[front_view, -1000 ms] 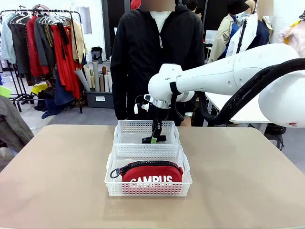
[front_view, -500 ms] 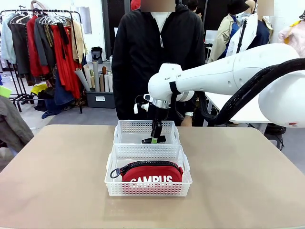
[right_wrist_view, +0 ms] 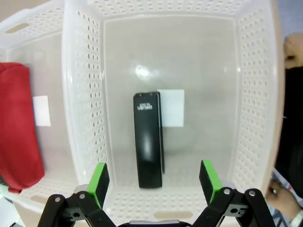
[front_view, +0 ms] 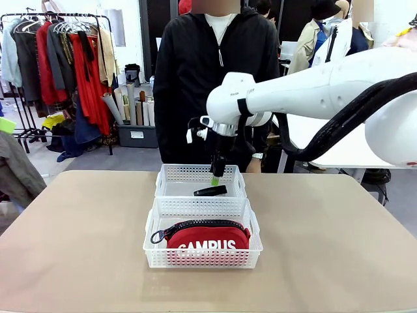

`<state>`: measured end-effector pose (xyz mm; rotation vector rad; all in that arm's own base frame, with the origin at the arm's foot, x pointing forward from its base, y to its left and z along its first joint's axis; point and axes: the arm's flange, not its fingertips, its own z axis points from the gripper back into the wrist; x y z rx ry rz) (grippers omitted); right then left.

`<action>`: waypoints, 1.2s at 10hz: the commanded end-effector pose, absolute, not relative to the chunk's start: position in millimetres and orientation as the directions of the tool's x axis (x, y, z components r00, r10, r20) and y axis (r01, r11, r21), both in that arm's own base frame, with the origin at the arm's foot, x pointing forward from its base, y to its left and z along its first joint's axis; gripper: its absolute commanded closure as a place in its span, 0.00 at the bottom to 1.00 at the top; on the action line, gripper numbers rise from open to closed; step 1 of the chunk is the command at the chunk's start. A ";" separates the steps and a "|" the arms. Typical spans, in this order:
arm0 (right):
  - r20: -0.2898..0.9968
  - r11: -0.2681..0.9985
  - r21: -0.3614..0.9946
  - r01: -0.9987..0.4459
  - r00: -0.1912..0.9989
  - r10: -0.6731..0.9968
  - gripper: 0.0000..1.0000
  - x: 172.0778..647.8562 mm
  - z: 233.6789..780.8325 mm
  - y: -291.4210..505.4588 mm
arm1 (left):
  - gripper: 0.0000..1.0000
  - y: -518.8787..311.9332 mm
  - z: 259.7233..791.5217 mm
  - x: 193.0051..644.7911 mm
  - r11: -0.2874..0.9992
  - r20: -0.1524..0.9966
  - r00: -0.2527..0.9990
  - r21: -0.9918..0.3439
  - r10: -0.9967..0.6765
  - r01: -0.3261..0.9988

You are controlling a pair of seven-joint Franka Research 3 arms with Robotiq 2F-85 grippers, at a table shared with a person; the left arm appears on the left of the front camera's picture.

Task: Distribute items into two baskets.
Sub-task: Place the picked Stapler into the Organizing basket as instructed by the person.

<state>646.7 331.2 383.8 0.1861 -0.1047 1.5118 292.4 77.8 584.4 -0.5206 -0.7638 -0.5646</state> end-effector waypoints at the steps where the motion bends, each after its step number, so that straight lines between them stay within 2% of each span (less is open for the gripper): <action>1: 0.176 0.063 0.048 -0.997 0.071 0.982 0.00 629.8 398.0 313.1 | 0.00 77.4 584.0 291.5 0.732 0.757 0.590 -0.229 -0.280 0.641; 5: 0.182 0.082 0.043 -0.996 0.088 0.979 0.00 614.6 415.8 291.9 | 0.00 77.4 584.0 291.5 0.732 0.757 0.590 -0.229 -0.280 0.641; 7: 0.143 0.057 -0.005 -0.998 0.056 0.988 0.00 613.0 426.4 281.0 | 0.00 77.4 584.0 291.5 0.732 0.757 0.590 -0.229 -0.280 0.641; 8: 0.158 0.077 0.044 -0.996 0.083 0.984 0.00 627.3 418.3 296.3 | 0.00 77.4 584.0 291.5 0.732 0.757 0.590 -0.229 -0.280 0.641; 12: 0.158 0.077 0.044 -0.996 0.083 0.984 0.00 627.3 418.3 296.3 | 0.00 77.4 584.0 291.5 0.732 0.757 0.590 -0.229 -0.280 0.641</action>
